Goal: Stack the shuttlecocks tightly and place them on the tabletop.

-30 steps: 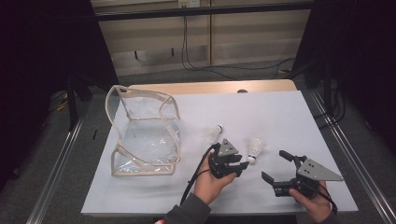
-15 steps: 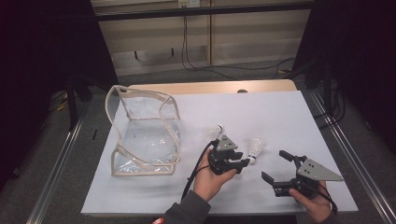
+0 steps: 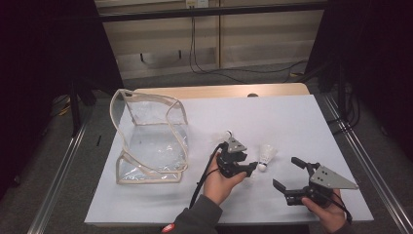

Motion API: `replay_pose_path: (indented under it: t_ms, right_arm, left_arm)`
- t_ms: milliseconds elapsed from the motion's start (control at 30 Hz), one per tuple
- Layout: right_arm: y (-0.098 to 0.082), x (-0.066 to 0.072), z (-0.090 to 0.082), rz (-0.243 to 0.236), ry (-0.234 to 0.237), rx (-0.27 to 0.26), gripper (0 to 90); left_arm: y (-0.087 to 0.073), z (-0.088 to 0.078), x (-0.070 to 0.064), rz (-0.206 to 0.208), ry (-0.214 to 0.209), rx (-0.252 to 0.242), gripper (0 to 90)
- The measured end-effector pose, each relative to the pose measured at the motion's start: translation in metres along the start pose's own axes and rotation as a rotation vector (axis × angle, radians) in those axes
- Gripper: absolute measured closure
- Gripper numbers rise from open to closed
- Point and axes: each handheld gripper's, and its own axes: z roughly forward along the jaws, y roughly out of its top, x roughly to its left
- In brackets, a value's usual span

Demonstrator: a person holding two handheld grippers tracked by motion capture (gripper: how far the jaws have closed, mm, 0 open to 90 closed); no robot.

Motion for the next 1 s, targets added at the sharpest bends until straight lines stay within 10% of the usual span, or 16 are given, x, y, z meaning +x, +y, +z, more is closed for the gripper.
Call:
replay_pose_path:
  t_ms: [1000]
  right_arm:
    - [0.001, 0.0, 0.0, -0.008, -0.008, 0.0, 2.1]
  left_arm:
    - [0.004, -0.019, 0.025, 0.0, 0.131, 0.025, 82.0]
